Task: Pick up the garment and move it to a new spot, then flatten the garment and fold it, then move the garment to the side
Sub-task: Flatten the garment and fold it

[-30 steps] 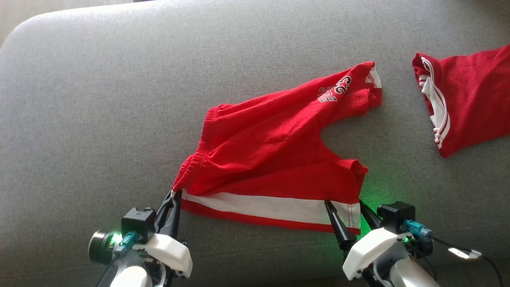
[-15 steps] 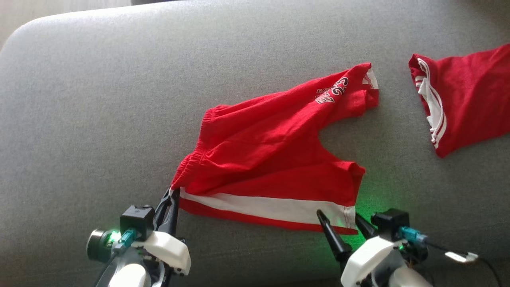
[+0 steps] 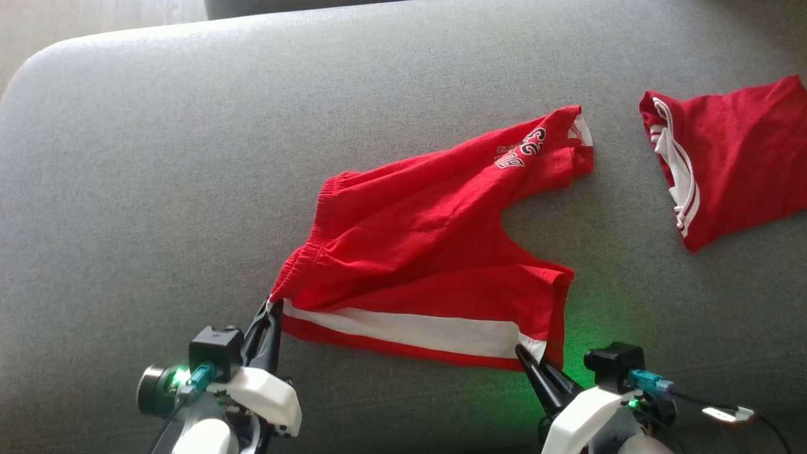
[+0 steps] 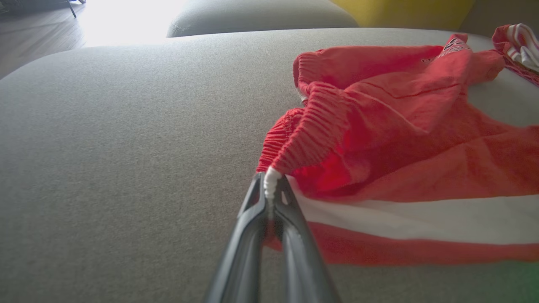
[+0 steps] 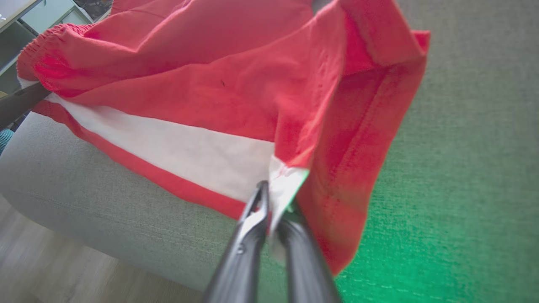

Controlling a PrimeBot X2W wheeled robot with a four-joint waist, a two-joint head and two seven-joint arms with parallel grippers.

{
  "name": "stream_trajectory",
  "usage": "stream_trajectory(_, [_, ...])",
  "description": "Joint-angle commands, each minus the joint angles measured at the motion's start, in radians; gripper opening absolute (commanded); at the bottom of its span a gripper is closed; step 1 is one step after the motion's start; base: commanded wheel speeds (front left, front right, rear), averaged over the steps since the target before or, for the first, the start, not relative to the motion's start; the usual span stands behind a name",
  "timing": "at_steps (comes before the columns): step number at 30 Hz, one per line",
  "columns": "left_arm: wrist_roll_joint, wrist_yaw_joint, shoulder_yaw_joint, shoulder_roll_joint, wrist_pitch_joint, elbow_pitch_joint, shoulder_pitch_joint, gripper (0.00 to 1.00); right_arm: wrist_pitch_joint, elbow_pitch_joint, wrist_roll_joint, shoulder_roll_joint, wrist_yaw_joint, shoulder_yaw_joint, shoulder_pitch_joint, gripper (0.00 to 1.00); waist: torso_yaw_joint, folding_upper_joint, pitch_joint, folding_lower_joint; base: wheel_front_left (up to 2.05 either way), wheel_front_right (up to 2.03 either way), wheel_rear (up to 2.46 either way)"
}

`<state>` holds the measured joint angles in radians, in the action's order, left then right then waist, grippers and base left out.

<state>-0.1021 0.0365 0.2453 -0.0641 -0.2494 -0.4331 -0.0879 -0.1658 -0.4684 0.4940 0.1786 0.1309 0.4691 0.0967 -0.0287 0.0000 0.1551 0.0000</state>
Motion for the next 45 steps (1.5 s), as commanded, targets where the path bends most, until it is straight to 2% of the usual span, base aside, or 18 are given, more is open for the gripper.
stream_trajectory(1, [-0.006,-0.003,-0.035,-0.014,-0.012,0.021,-0.022,0.0,-0.008,0.029,-0.001,0.009,0.0,0.019,0.008,0.0,0.002,0.0,-0.003,0.0,0.0,0.0,0.0])
stream_trajectory(5, [-0.009,0.0,-0.036,-0.019,-0.012,0.022,-0.016,0.0,-0.028,0.041,-0.009,0.017,0.0,-0.002,0.007,0.0,0.005,0.0,-0.016,0.0,0.0,0.0,0.0])
stream_trajectory(11, [-0.1,0.067,-0.021,-0.023,0.015,0.073,0.01,0.0,-0.051,0.113,-0.018,0.034,0.0,-0.067,0.009,0.0,0.008,0.0,-0.051,0.0,0.0,0.0,0.0])
stream_trajectory(15, [-0.262,0.091,-0.005,-0.035,0.109,0.2,0.029,0.0,-0.049,0.189,-0.019,0.063,0.0,-0.104,0.015,0.0,0.013,0.0,-0.077,0.0,0.0,0.0,0.0])
stream_trajectory(21, [-0.494,0.094,-0.002,-0.116,0.296,0.468,0.034,0.0,-0.012,0.313,-0.032,0.111,0.0,-0.141,0.049,0.0,0.014,0.0,-0.115,0.0,0.0,0.0,0.0])
stream_trajectory(24, [-0.56,0.093,-0.023,-0.126,0.349,0.541,0.024,0.0,0.005,0.351,-0.042,0.124,0.0,-0.151,0.066,0.0,0.014,0.0,-0.126,0.0,0.0,0.0,0.0])
stream_trajectory(28, [-0.677,0.043,-0.078,-0.109,0.442,0.65,-0.025,0.0,0.033,0.418,-0.072,0.142,0.0,-0.179,0.114,0.0,0.014,0.0,-0.143,0.0,0.0,0.0,0.0])
stream_trajectory(32, [-0.731,-0.017,-0.103,-0.104,0.526,0.704,-0.108,0.0,0.06,0.475,-0.082,0.144,0.0,-0.196,0.184,0.0,0.014,0.0,-0.152,0.0,0.0,0.0,0.0])
stream_trajectory(36, [-0.766,-0.075,-0.112,-0.091,0.598,0.713,-0.205,0.0,0.082,0.516,-0.117,0.147,0.0,-0.22,0.267,0.0,0.014,0.0,-0.161,0.0,0.0,0.0,0.0])
stream_trajectory(41, [-0.803,-0.146,-0.139,-0.083,0.671,0.693,-0.332,0.0,0.117,0.572,-0.183,0.094,0.0,-0.282,0.365,0.0,0.012,0.0,-0.168,0.0,0.0,0.0,0.0])
stream_trajectory(45, [-0.805,-0.169,-0.154,-0.112,0.718,0.658,-0.424,0.0,0.161,0.584,-0.231,0.069,0.0,-0.294,0.44,0.0,0.007,0.0,-0.157,0.0,0.0,0.0,0.0])
